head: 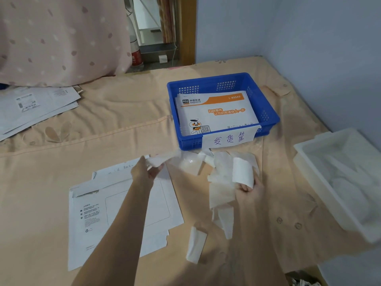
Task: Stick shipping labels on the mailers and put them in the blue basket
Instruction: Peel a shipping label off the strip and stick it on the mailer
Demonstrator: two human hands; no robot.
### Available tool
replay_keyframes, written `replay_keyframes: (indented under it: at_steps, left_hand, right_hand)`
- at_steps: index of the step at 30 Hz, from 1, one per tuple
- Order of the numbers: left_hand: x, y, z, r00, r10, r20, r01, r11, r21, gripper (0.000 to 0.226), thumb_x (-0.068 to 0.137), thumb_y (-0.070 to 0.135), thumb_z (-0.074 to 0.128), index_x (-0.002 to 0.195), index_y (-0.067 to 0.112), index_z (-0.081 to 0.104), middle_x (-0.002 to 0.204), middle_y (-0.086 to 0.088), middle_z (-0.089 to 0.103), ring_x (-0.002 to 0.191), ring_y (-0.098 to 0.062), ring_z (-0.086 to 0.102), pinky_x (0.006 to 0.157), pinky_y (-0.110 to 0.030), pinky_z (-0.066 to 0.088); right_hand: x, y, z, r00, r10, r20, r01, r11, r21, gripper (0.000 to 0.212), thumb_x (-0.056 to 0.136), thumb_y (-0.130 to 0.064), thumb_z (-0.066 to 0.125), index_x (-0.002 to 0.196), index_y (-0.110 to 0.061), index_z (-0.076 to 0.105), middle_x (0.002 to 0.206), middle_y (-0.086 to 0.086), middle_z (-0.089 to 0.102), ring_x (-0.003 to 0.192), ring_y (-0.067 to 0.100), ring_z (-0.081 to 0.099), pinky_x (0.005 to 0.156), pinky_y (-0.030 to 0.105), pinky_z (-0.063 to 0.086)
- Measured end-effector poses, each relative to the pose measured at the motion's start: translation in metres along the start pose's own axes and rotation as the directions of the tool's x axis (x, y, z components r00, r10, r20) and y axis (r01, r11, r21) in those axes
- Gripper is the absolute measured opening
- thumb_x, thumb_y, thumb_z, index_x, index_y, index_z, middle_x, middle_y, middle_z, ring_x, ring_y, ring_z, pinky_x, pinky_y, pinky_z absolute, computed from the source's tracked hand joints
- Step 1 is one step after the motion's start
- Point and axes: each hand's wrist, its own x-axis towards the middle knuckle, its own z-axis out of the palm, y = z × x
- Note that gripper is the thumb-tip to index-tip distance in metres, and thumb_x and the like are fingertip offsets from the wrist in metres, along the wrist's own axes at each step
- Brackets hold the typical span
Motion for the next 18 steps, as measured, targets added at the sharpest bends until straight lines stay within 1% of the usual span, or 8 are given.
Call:
replay_keyframes:
  at_steps: [3,5,7,10,12,14,16,18]
  left_hand:
    - [-0.006,-0.012,0.01,0.986,0.032,0.161,-0.085,0.94,0.332,0.028,0.087,0.028,0.069,0.1,0.009,0.053,0.096,-0.013,0.063,0.078,-0.026,0.066,0.057,-0.031,0.058]
    - [-0.012,-0.029,0.019,0.973,0.109,0.204,-0.197,0.855,0.48,0.036,0.08,0.024,0.077,0.084,0.017,0.042,0.084,-0.007,0.06,0.069,-0.021,0.06,0.049,-0.026,0.053]
    - [-0.012,-0.045,0.024,0.931,0.267,0.248,-0.365,0.681,0.635,0.044,0.075,0.015,0.079,0.073,0.018,0.035,0.074,-0.006,0.059,0.066,-0.023,0.054,0.05,-0.028,0.049]
    - [-0.009,-0.067,0.027,0.837,0.296,0.461,-0.546,0.374,0.75,0.035,0.077,0.014,0.076,0.061,0.015,0.044,0.077,-0.014,0.062,0.072,-0.026,0.057,0.066,-0.037,0.053]
    - [-0.013,-0.075,0.028,0.814,0.234,0.531,-0.56,0.074,0.825,0.024,0.084,0.035,0.07,0.073,0.016,0.06,0.088,0.0,0.06,0.081,-0.021,0.058,0.068,-0.028,0.045]
    - [-0.014,-0.08,0.03,0.788,0.219,0.575,-0.538,-0.209,0.817,0.027,0.088,0.047,0.061,0.096,0.022,0.068,0.105,0.004,0.057,0.097,-0.02,0.057,0.072,-0.028,0.042]
    - [-0.016,-0.079,0.032,0.772,0.222,0.596,-0.508,-0.348,0.788,0.031,0.091,0.038,0.059,0.118,0.022,0.059,0.121,0.0,0.05,0.111,-0.022,0.05,0.08,-0.031,0.044]
    - [-0.019,-0.077,0.033,0.757,0.275,0.593,-0.49,-0.362,0.793,0.046,0.088,0.019,0.062,0.131,0.017,0.045,0.13,-0.006,0.043,0.117,-0.024,0.043,0.087,-0.032,0.043]
  right_hand:
    - [-0.006,0.0,0.021,0.999,0.032,-0.019,-0.033,0.998,-0.046,0.029,0.093,-0.009,0.043,0.067,-0.019,0.037,0.054,-0.005,0.038,0.04,0.004,0.038,0.035,0.013,0.027]
    - [-0.009,0.004,0.035,0.998,0.043,-0.041,-0.047,0.994,-0.098,0.024,0.097,-0.017,0.048,0.073,-0.017,0.046,0.058,-0.004,0.053,0.056,0.008,0.052,0.045,0.016,0.038]
    - [-0.014,0.006,0.046,0.999,0.039,-0.036,-0.044,0.987,-0.155,0.016,0.097,-0.022,0.052,0.084,-0.014,0.054,0.077,0.002,0.06,0.07,0.014,0.057,0.056,0.022,0.043]
    - [-0.013,0.007,0.058,0.998,0.042,-0.054,-0.057,0.948,-0.314,0.016,0.096,-0.025,0.054,0.095,-0.01,0.058,0.093,0.009,0.058,0.071,0.019,0.055,0.042,0.021,0.038]
    - [-0.014,0.012,0.062,0.997,0.044,-0.064,-0.065,0.931,-0.361,0.018,0.095,-0.022,0.055,0.103,-0.005,0.058,0.098,0.014,0.058,0.07,0.021,0.056,0.037,0.018,0.04]
    - [-0.018,0.014,0.066,0.997,0.057,-0.061,-0.077,0.906,-0.415,0.016,0.096,-0.018,0.053,0.1,-0.004,0.057,0.092,0.013,0.059,0.069,0.022,0.058,0.038,0.02,0.046]
    - [-0.023,0.016,0.069,0.996,0.068,-0.052,-0.084,0.869,-0.488,0.013,0.097,-0.016,0.051,0.094,-0.006,0.057,0.085,0.011,0.061,0.068,0.022,0.062,0.04,0.021,0.05]
    - [-0.027,0.017,0.072,0.995,0.076,-0.061,-0.097,0.848,-0.521,0.014,0.096,-0.014,0.051,0.085,-0.006,0.056,0.08,0.012,0.061,0.067,0.023,0.063,0.041,0.023,0.052]
